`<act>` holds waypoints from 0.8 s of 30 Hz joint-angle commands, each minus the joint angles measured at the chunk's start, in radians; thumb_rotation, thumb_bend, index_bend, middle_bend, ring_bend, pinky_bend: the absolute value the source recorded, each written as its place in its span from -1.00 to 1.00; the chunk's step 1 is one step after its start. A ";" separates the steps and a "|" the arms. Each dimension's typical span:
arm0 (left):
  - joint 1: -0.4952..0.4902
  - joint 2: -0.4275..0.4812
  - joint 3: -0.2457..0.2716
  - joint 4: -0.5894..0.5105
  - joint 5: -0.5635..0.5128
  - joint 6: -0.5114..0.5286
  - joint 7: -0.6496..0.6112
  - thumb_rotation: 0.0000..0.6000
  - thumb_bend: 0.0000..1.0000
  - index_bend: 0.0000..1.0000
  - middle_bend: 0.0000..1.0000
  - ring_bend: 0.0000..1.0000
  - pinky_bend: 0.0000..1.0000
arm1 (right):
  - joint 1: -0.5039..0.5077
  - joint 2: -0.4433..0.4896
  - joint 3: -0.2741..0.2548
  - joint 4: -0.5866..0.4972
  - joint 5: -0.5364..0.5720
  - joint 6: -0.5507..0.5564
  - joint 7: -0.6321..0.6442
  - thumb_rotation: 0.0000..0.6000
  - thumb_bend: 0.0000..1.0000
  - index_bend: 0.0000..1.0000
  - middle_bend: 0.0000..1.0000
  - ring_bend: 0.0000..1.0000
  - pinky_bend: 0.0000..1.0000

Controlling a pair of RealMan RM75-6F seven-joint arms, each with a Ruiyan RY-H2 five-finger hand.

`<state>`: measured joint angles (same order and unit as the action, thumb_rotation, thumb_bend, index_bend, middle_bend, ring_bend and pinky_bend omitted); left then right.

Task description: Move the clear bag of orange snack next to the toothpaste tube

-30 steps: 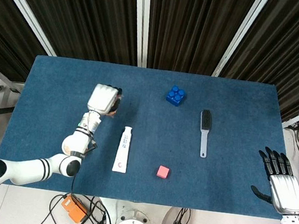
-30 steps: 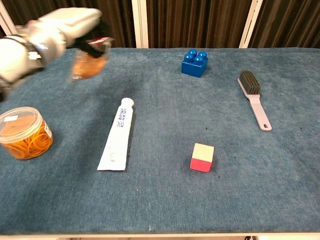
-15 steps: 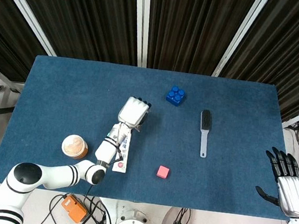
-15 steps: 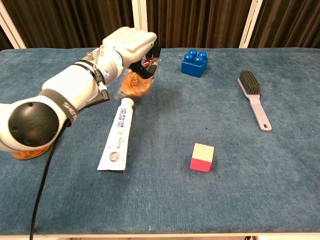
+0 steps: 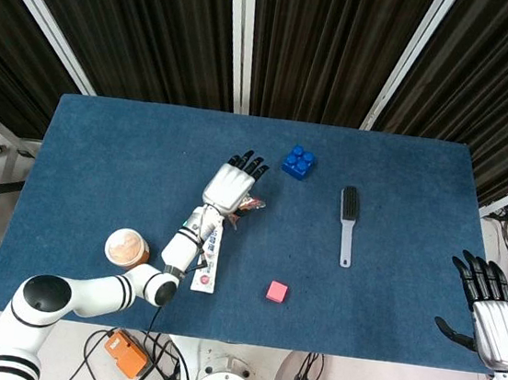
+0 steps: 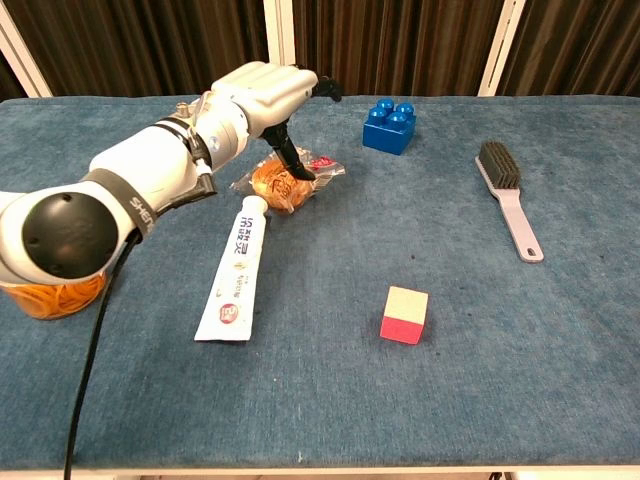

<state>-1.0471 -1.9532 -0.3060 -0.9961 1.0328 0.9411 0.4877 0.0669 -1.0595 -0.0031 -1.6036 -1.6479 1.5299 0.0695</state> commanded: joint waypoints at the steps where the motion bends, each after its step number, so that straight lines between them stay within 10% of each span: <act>1: 0.033 0.080 0.012 -0.141 0.025 0.010 -0.001 1.00 -1.00 -0.86 -0.90 -1.00 -0.65 | 0.002 -0.004 -0.001 -0.003 0.001 -0.007 -0.013 1.00 -0.39 -1.00 -1.00 -1.00 -1.00; 8: 0.175 0.361 0.086 -0.573 0.133 0.160 0.022 1.00 -1.00 -0.99 -1.00 -1.00 -0.68 | 0.003 -0.014 -0.006 -0.009 -0.006 -0.014 -0.050 1.00 -0.40 -1.00 -1.00 -1.00 -1.00; 14: 0.440 0.694 0.272 -0.901 0.291 0.389 -0.072 1.00 -1.00 -1.00 -1.00 -1.00 -0.75 | 0.012 -0.011 -0.016 -0.021 -0.004 -0.046 -0.061 1.00 -0.40 -1.00 -1.00 -1.00 -1.00; 19: 0.697 0.776 0.453 -0.798 0.404 0.605 -0.233 1.00 -1.00 -1.00 -1.00 -1.00 -0.87 | 0.017 -0.036 -0.011 -0.035 0.018 -0.069 -0.135 1.00 -0.40 -1.00 -1.00 -1.00 -1.00; 24: 0.874 0.720 0.505 -0.602 0.432 0.739 -0.489 1.00 -1.00 -1.00 -1.00 -1.00 -0.88 | 0.012 -0.058 -0.013 -0.039 0.017 -0.065 -0.191 1.00 -0.40 -1.00 -1.00 -1.00 -1.00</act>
<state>-0.3077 -1.2180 0.1079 -1.7585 1.3913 1.5628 0.1954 0.0806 -1.1098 -0.0152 -1.6402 -1.6318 1.4639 -0.1105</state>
